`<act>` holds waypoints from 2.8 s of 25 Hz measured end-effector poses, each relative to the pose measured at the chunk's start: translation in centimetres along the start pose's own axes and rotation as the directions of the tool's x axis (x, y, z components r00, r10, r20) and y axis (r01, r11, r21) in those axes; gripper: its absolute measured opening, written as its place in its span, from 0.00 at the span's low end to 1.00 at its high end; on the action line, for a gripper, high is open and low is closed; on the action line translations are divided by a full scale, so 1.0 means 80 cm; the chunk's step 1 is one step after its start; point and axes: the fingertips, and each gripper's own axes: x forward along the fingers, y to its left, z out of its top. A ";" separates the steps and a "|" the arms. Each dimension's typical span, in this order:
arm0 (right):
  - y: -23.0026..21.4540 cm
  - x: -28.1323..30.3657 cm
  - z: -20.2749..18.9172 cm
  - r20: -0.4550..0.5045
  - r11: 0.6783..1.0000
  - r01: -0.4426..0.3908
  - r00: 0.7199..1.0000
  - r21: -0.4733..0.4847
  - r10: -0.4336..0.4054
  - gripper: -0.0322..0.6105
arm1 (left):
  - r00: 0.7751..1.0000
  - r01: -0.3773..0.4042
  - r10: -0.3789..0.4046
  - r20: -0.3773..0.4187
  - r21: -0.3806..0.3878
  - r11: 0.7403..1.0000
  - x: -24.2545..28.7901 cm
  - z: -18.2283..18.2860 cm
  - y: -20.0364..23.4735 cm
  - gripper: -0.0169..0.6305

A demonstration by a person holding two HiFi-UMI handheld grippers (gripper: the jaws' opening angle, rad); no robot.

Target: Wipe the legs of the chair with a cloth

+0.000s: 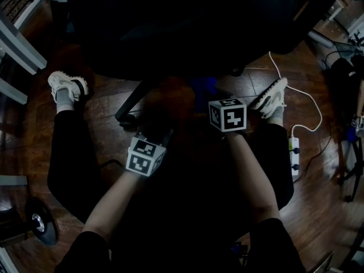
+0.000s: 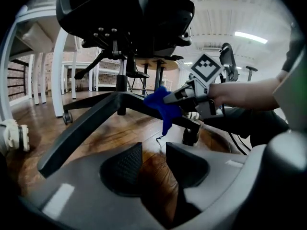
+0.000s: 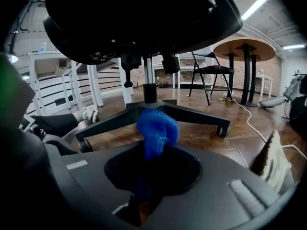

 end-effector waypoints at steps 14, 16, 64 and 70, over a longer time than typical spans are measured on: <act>-0.041 -0.087 -0.107 -0.066 0.989 -0.038 0.997 0.143 0.048 0.18 | 0.999 -0.047 0.047 0.009 -0.045 0.998 -0.008 0.007 0.026 0.27; -0.045 -0.092 -0.116 -0.071 0.977 -0.055 0.995 0.206 0.071 0.18 | 0.999 -0.037 0.037 0.007 -0.041 0.998 -0.005 0.007 0.020 0.27; -0.049 -0.003 -0.083 -0.035 0.723 -0.544 0.788 0.426 0.614 0.17 | 0.995 0.069 -0.068 -0.071 0.001 0.998 0.056 0.022 -0.068 0.27; -0.053 -0.041 -0.116 -0.060 0.718 -0.524 0.788 0.458 0.613 0.17 | 0.993 0.105 -0.106 -0.048 -0.014 0.994 0.054 0.028 -0.089 0.27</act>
